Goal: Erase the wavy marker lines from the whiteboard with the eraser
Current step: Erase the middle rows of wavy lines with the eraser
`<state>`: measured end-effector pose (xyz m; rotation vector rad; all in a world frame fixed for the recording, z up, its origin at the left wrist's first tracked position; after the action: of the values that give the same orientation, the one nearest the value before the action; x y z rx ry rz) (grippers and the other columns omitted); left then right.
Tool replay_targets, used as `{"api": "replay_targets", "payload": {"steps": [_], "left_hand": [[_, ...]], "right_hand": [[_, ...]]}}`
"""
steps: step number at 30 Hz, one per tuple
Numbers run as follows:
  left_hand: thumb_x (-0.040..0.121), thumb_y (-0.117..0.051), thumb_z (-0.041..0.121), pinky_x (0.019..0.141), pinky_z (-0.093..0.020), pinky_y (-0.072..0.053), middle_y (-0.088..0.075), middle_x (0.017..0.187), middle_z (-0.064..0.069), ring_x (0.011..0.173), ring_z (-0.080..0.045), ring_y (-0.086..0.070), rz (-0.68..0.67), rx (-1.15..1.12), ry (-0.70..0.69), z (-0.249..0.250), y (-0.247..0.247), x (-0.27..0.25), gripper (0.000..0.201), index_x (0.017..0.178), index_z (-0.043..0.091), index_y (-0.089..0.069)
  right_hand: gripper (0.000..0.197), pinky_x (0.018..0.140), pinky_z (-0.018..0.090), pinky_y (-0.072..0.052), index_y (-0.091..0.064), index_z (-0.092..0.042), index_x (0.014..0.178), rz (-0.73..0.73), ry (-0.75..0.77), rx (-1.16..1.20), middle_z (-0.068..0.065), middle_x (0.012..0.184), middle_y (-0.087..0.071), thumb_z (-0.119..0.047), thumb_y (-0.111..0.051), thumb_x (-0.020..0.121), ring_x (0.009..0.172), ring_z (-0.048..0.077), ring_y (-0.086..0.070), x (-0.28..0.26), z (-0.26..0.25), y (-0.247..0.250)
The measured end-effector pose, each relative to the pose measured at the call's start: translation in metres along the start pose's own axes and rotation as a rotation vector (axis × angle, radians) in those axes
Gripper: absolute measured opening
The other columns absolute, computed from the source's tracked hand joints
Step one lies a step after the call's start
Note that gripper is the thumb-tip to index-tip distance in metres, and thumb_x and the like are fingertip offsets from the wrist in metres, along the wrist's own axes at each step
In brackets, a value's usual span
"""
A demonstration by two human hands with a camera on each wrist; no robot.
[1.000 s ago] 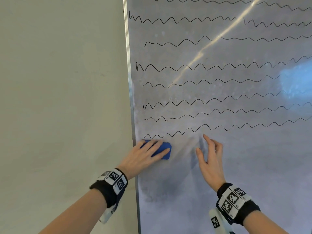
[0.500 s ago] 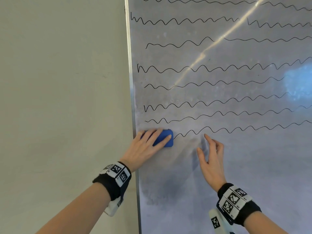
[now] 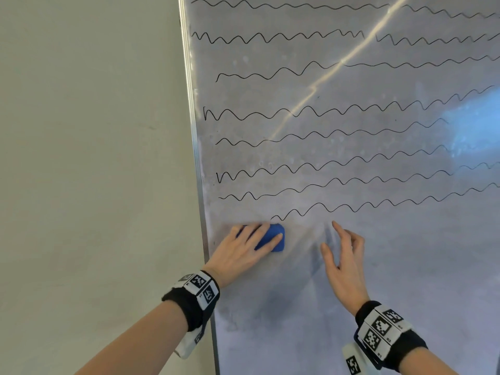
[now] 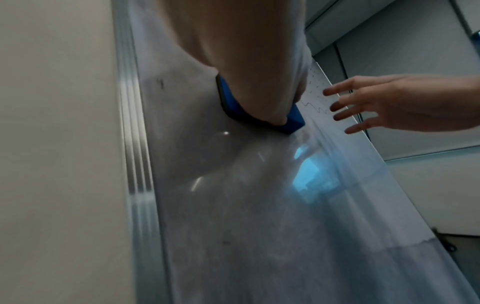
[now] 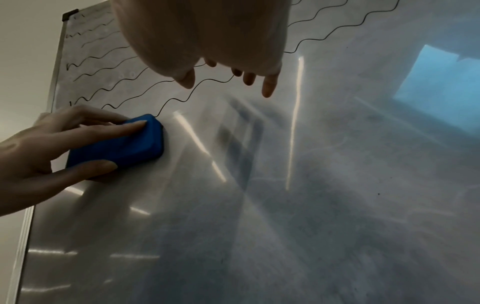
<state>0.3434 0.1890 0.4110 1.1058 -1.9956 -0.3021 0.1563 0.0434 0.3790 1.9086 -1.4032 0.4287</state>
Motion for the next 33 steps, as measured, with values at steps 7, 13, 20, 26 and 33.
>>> {"api": "replay_targets", "payload": {"steps": [7, 13, 20, 26, 33], "left_hand": [[0.075, -0.019, -0.005, 0.085, -0.042, -0.035, -0.043, 0.137, -0.016, 0.109, -0.033, -0.048, 0.093, 0.015, 0.182, -0.025, 0.008, -0.006, 0.076, 0.143, 0.021, -0.041], [0.084, -0.011, -0.005, 0.073, -0.040, -0.031, -0.047, 0.131, -0.018, 0.096, -0.031, -0.045, 0.050, 0.026, 0.274, 0.001, 0.005, 0.024, 0.069, 0.141, 0.020, -0.041], [0.083, -0.011, -0.002, 0.076, -0.038, -0.033, -0.041, 0.133, -0.016, 0.093, -0.029, -0.048, -0.005, 0.073, 0.187, 0.037, -0.007, 0.062, 0.068, 0.141, 0.022, -0.039], [0.076, -0.029, -0.008, 0.068, -0.040, -0.034, -0.043, 0.132, -0.016, 0.086, -0.030, -0.050, 0.083, 0.082, 0.381, 0.006, -0.002, 0.008, 0.074, 0.142, 0.022, -0.038], [0.062, -0.083, 0.015, 0.067, -0.038, -0.028, -0.043, 0.121, -0.017, 0.080, -0.026, -0.037, 0.064, -0.014, 0.484, 0.032, -0.007, 0.057, 0.090, 0.140, 0.017, -0.039]], "right_hand": [[0.053, 0.108, 0.029, -0.026, -0.032, -0.024, 0.143, 0.004, -0.019, 0.005, -0.012, 0.124, -0.025, -0.021, -0.052, 0.094, 0.122, 0.011, -0.033, 0.003, 0.006, 0.012], [0.052, 0.106, 0.028, -0.028, -0.036, -0.023, 0.141, 0.011, -0.003, -0.003, -0.007, 0.125, -0.028, -0.018, -0.054, 0.093, 0.121, 0.012, -0.035, 0.005, 0.012, 0.022], [0.053, 0.095, 0.003, -0.022, -0.037, -0.020, 0.141, -0.005, 0.005, 0.013, -0.005, 0.123, -0.029, -0.014, -0.056, 0.092, 0.115, 0.008, -0.035, 0.014, 0.017, 0.026], [0.054, 0.098, 0.011, -0.027, -0.034, -0.025, 0.142, -0.054, 0.011, 0.026, -0.007, 0.125, -0.027, -0.018, -0.053, 0.093, 0.119, 0.013, -0.038, 0.021, 0.025, 0.028], [0.053, 0.100, 0.013, -0.024, -0.036, -0.027, 0.140, -0.030, 0.046, 0.028, -0.006, 0.124, -0.028, -0.017, -0.055, 0.092, 0.116, 0.006, -0.035, 0.030, 0.033, 0.045]]}}
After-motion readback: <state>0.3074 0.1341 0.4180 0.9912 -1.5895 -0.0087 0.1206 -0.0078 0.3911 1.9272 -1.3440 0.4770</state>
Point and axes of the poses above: each hand's wrist, its own x-axis towards the middle knuckle, its own y-axis out of the back of the hand, z = x × y, the point moved 3 cm from there along x, towards the middle knuckle
